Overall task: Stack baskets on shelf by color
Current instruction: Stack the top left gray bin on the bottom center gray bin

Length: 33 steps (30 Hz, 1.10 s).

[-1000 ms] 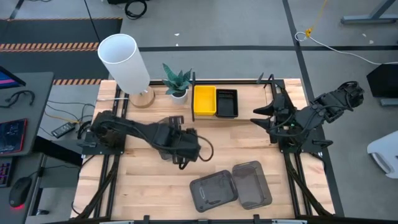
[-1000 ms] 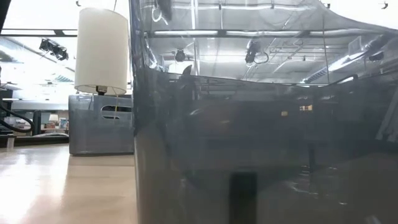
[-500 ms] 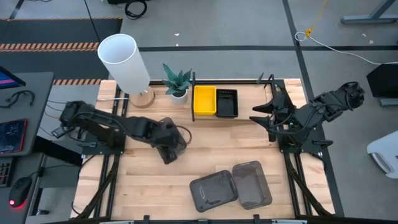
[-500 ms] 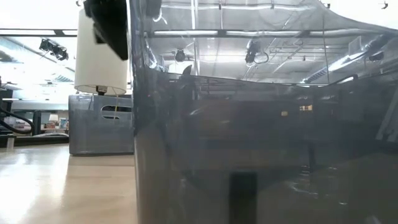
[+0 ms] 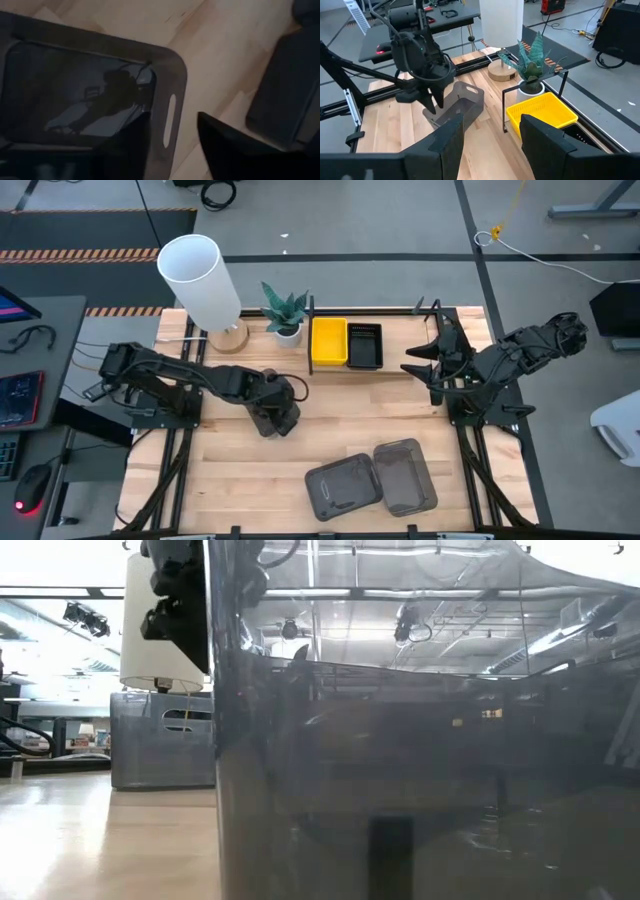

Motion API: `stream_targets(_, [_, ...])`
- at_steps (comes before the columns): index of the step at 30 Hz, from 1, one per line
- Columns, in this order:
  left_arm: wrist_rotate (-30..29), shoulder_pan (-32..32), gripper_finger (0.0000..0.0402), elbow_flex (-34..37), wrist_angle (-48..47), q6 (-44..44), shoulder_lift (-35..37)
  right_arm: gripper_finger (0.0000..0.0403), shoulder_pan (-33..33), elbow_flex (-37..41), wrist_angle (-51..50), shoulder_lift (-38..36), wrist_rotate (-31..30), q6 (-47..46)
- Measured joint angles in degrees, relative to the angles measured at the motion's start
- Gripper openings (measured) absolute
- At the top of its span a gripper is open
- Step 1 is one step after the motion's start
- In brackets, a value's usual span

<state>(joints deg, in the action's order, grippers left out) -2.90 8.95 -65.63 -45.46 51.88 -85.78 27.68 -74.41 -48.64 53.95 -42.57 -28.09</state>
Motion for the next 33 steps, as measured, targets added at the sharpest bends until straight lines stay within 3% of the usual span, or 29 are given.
stream_targets(7, [-0.05, 1.65, 0.0257, -0.07, 3.47, -4.72, -4.73, 0.0197, -0.02, 0.00, 0.11, 0.02, 0.02, 0.04])
stream_targets(14, [-2.18, 4.99, 0.0257, -0.04, 3.23, -13.61, -10.56, 0.0197, -0.02, 0.00, 0.16, 0.00, 0.02, -0.18])
stream_targets(22, [-2.36, 5.71, 0.0182, -0.02, 4.47, -20.92, -14.13, 0.0197, -0.02, 0.00, 0.44, 0.00, 0.02, -0.23])
stream_targets(30, [0.98, 5.48, 0.0016, -0.36, 3.47, -19.06, -13.47, 0.0197, -0.02, 0.00, 0.59, 0.00, 0.02, -0.25])
stream_targets(33, [1.77, 5.51, 0.0012, -3.20, -0.90, -18.24, -13.06, 0.0197, -0.02, 0.00, 0.59, 0.00, 0.02, -0.25])
